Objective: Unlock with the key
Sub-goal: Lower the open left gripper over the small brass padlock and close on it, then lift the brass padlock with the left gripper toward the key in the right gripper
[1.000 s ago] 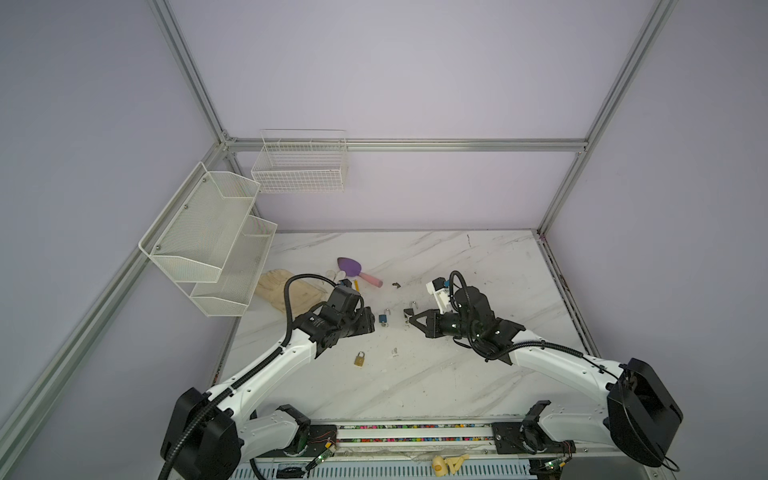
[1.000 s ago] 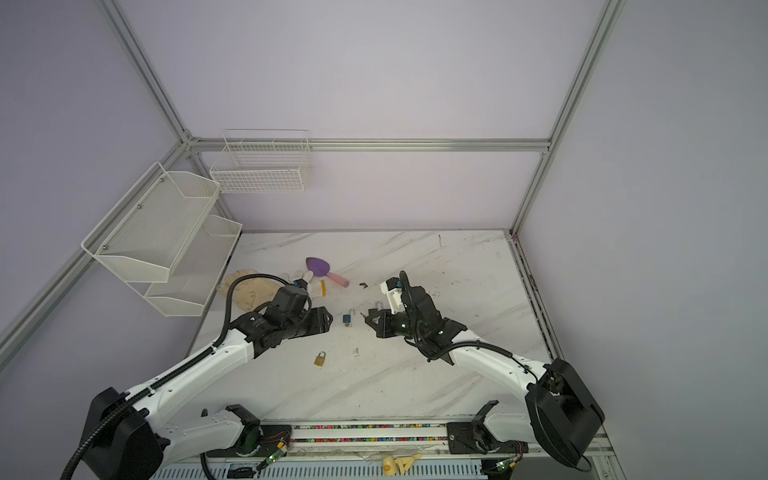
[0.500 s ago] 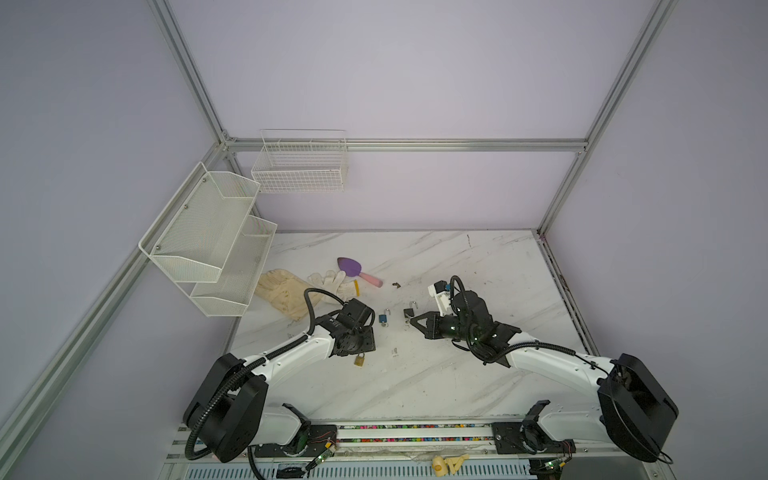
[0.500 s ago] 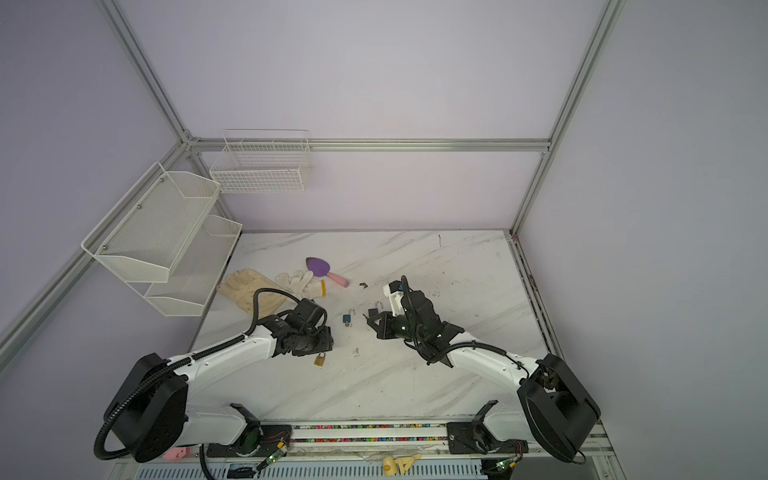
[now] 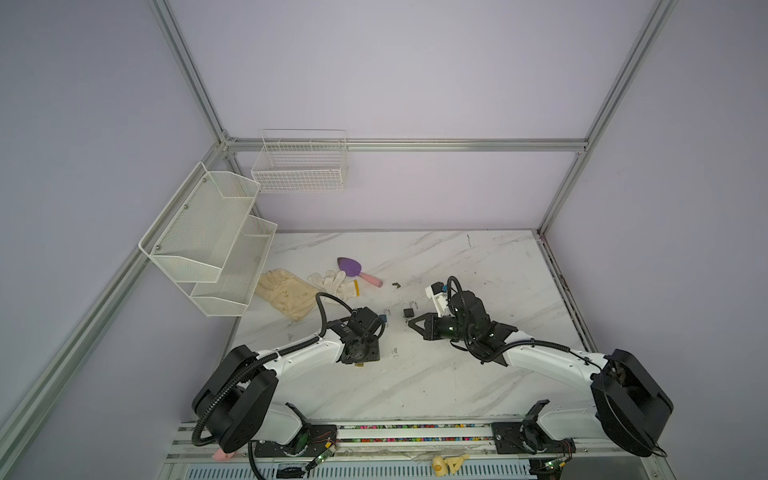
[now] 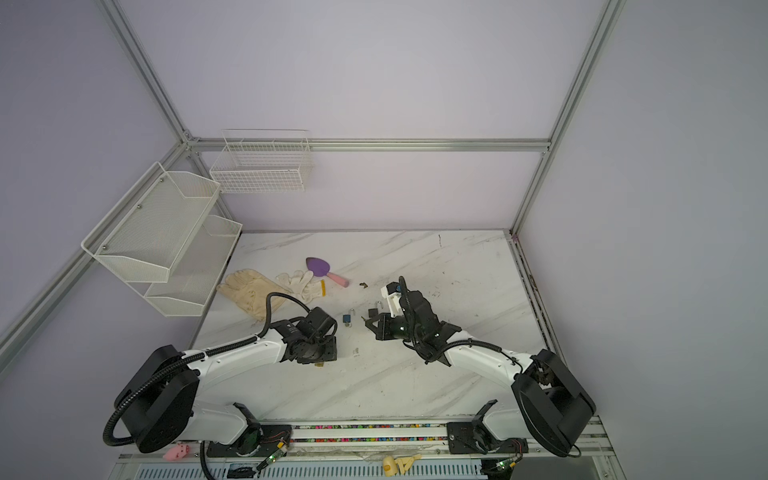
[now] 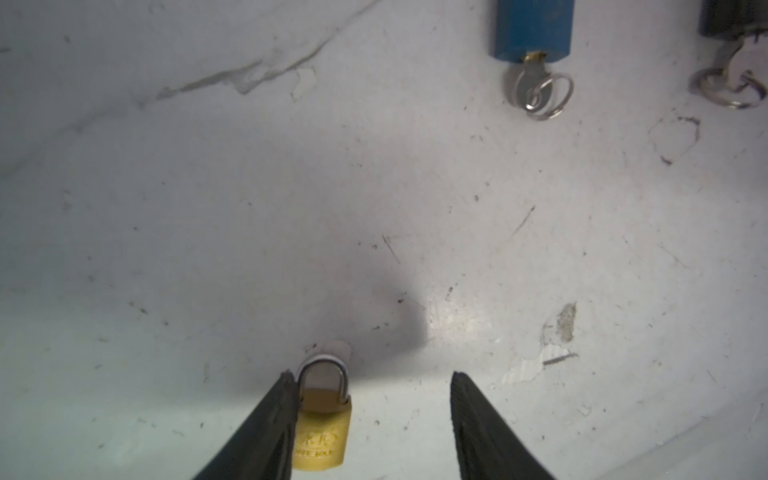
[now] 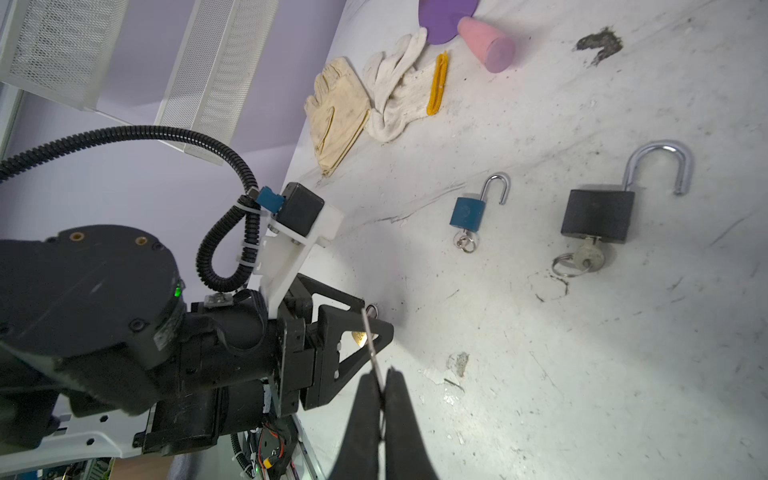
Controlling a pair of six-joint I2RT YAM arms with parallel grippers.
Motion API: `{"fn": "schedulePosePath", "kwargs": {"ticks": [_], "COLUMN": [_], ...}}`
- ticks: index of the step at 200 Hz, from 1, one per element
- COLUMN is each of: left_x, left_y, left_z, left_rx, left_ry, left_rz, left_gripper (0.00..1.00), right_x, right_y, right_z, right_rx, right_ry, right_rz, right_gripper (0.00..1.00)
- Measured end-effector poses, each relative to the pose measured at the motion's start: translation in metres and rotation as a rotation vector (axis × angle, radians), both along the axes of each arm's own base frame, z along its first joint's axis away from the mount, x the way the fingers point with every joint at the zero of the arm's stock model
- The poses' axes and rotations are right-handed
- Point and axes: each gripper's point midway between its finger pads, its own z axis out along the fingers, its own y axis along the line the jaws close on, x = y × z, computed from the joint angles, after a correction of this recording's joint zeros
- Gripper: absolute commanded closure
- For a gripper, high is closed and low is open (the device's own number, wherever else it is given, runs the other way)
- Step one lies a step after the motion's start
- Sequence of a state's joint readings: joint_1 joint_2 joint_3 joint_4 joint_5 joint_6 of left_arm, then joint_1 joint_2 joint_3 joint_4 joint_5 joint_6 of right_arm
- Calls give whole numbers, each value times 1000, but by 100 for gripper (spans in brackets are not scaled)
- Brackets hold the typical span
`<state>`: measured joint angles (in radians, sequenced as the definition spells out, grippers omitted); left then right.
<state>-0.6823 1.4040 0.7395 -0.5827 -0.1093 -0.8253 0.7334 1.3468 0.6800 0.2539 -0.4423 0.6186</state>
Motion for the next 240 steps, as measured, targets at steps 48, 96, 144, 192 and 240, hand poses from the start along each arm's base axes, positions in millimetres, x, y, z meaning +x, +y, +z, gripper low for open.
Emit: {"fn": "schedulePosePath", "kwargs": {"ticks": [48,96,144,192,240], "left_x": [-6,-16,-16,-17,-17], "left_y": [15,8,8,10,13], "left_z": [3,-9,-15,-15,-16], "left_rx": [28,56,96,132,146], "left_ry": [-22,17,15,3,2], "left_rz": [46,7,-4,0,13], "left_gripper": [44,50,59,67,74], "right_x": [0,-1,-3,-3,-3], "right_y": [0,1,2,4,4], "right_z": [0,1,2,5,6], "right_rx": [0,4,9,24,27], "right_ry": [-2,-1,0,-9,-10], "right_rz": [1,11,18,27,30], "right_gripper": [100,100,100,100,100]}}
